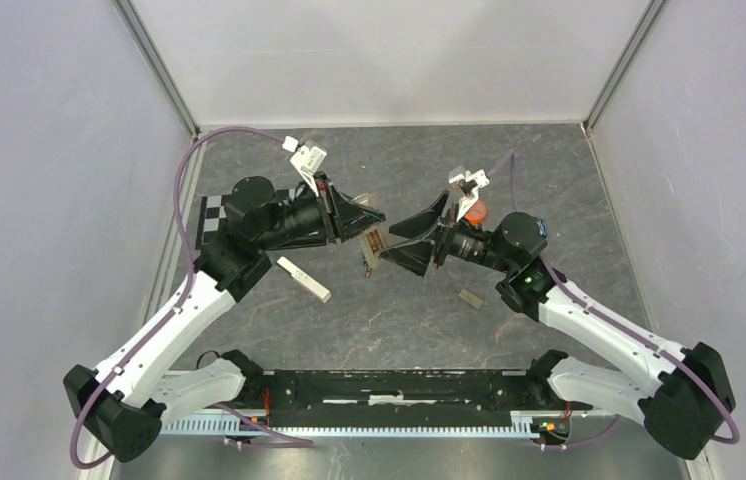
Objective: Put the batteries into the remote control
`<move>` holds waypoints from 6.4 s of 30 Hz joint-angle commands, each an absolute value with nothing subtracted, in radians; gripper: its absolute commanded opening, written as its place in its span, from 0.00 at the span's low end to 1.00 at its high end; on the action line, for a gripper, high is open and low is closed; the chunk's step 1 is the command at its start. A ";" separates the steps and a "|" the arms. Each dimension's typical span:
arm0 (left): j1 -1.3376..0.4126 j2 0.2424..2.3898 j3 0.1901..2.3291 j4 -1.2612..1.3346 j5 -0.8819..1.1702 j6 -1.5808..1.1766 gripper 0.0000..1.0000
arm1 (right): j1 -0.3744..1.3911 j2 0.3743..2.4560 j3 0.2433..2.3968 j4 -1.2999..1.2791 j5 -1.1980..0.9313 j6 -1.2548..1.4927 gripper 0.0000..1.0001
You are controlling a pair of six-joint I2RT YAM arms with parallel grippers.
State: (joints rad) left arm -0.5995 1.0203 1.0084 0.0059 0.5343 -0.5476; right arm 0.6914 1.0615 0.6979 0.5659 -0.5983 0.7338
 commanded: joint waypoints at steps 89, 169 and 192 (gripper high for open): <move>-0.589 1.043 0.904 -0.105 0.366 -0.850 0.02 | 0.910 0.926 0.584 0.543 0.058 0.522 0.07; -0.438 1.061 0.801 -0.003 0.459 -0.942 0.02 | 0.972 0.912 0.430 0.429 0.254 1.389 0.98; -0.438 1.113 0.784 0.108 0.524 -0.982 0.02 | 0.939 1.244 0.518 0.844 0.211 1.586 0.98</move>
